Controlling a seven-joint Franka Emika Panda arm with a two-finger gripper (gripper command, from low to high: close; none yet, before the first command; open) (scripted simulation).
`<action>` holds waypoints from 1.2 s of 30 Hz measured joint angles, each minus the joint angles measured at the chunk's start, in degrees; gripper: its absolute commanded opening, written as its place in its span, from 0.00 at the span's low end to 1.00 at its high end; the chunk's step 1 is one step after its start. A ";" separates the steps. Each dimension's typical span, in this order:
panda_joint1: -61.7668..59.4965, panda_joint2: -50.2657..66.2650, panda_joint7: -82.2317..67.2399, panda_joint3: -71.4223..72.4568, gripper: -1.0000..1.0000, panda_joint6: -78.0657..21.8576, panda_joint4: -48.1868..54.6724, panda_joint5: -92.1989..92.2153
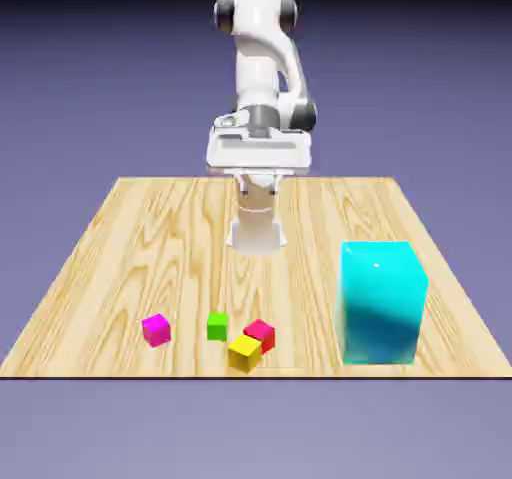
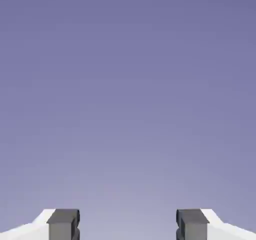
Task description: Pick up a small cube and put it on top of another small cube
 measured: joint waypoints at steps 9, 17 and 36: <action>-10.65 18.69 18.31 -1.24 0.50 -1.99 5.81 -7.46; -20.26 35.30 34.58 -2.35 0.50 -3.75 10.98 -14.09; -23.90 49.08 44.42 -4.59 0.00 -1.44 15.46 -18.55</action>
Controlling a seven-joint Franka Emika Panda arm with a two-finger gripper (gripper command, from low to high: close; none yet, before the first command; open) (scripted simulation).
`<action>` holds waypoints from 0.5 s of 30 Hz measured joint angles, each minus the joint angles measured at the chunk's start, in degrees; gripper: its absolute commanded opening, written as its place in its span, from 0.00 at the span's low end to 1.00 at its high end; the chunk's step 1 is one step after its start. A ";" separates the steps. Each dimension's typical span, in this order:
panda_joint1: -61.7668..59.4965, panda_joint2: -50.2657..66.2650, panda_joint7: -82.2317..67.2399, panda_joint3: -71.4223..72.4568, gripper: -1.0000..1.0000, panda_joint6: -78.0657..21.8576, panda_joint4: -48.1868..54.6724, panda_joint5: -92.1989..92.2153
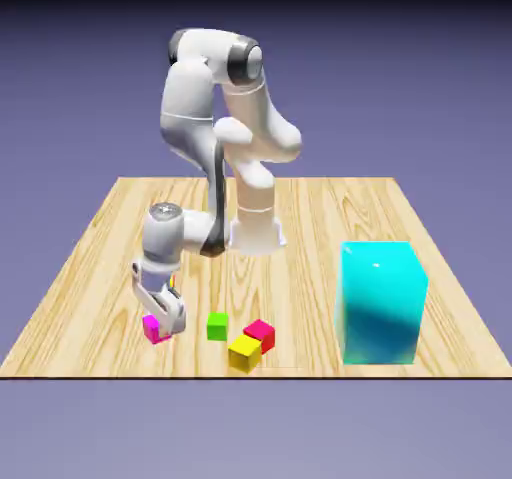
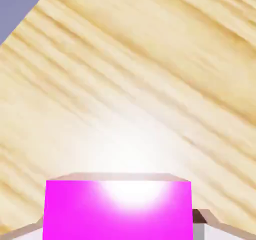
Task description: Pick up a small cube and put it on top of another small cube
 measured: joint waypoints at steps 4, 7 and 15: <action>-1.31 -4.85 -1.06 1.66 0.00 -3.23 -1.69 0.86; 1.86 -6.30 -8.53 1.88 0.00 -3.77 -2.50 4.01; 10.28 -10.17 -28.46 2.48 0.00 -5.23 -4.63 12.41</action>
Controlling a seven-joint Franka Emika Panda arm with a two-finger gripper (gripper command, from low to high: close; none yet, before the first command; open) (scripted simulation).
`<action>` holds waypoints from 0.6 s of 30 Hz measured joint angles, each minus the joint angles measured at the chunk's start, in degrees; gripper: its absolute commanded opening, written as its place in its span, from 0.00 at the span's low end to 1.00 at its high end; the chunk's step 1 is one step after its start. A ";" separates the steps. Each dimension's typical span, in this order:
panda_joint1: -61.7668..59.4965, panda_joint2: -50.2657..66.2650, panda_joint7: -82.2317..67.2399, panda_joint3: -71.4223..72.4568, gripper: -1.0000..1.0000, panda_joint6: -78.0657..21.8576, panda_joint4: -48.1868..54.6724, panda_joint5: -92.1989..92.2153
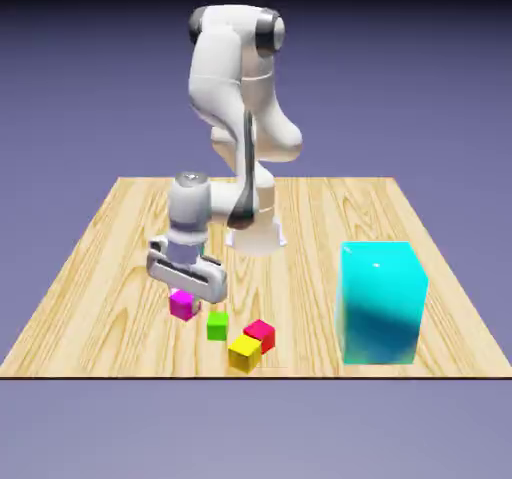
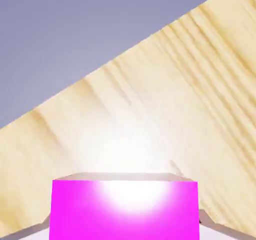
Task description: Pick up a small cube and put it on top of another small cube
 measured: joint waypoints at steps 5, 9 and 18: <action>5.32 -2.42 -12.46 0.38 0.00 -0.91 -1.34 5.25; 9.81 -4.35 -22.43 0.68 0.00 -1.64 -2.41 9.45; 16.37 -5.55 -40.45 1.64 0.00 -1.29 -3.73 17.96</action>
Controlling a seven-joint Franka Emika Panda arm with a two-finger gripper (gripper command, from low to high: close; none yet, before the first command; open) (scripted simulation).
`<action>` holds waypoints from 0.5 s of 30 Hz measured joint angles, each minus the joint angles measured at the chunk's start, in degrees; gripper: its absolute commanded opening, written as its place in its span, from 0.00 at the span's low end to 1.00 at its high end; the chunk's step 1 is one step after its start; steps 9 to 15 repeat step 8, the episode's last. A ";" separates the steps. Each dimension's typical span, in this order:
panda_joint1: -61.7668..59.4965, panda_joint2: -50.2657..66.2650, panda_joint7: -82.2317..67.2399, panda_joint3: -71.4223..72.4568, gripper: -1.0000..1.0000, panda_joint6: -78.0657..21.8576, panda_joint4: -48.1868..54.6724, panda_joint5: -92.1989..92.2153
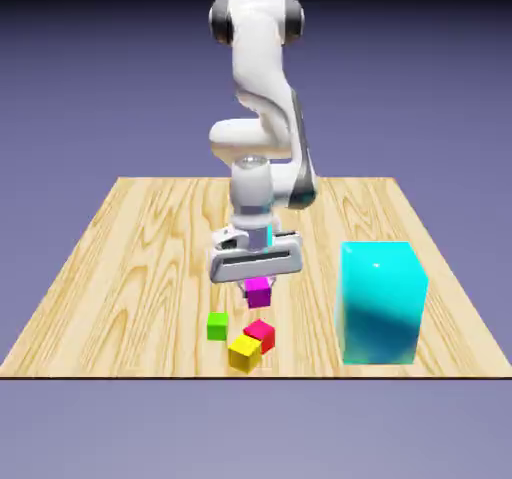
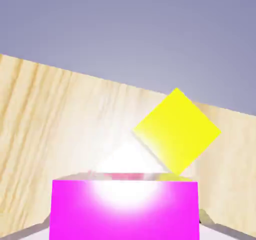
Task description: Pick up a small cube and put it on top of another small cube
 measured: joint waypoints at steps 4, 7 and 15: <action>-0.28 8.30 -4.58 1.79 0.00 6.40 1.94 5.61; -0.46 11.69 -6.49 2.53 1.00 9.04 2.72 7.94; -0.46 11.69 -6.49 2.53 1.00 9.04 2.72 7.95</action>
